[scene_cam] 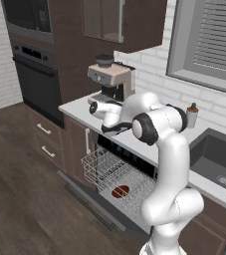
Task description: Pick up the cup and bowl from the counter, place them in the dishwasher, and close the dishwasher door.
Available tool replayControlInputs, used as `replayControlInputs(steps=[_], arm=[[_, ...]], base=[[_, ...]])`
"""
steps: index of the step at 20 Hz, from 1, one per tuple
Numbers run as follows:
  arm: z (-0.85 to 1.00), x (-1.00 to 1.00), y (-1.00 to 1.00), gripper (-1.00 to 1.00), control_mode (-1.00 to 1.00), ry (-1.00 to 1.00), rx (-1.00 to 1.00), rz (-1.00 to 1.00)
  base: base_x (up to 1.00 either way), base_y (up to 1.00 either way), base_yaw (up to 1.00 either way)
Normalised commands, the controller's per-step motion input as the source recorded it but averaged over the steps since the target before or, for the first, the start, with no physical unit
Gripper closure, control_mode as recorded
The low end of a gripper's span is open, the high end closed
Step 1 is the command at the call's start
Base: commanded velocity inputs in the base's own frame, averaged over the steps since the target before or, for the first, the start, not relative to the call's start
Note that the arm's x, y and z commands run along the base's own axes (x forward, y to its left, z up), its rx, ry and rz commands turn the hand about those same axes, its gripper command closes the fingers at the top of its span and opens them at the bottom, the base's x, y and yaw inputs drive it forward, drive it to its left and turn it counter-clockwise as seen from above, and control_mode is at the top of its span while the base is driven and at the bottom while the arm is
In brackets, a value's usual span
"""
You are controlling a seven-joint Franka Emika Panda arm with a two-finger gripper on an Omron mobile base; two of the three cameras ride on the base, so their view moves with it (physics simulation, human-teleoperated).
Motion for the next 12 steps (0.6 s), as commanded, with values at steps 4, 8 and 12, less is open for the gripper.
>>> replayControlInputs(steps=[4, 8, 12], arm=[[-0.02, 0.17, 0.0, -1.0, -1.0, 0.0, -0.02, 0.03], [0.0, 0.24, 0.0, -1.0, -1.0, 0.0, -0.02, 0.02], [-0.01, 0.21, 0.0, -1.0, -1.0, 0.0, -0.01, 0.02]], base=[[0.0, 0.0, 0.0], [0.0, 0.0, 0.0], [0.0, 0.0, 0.0]])
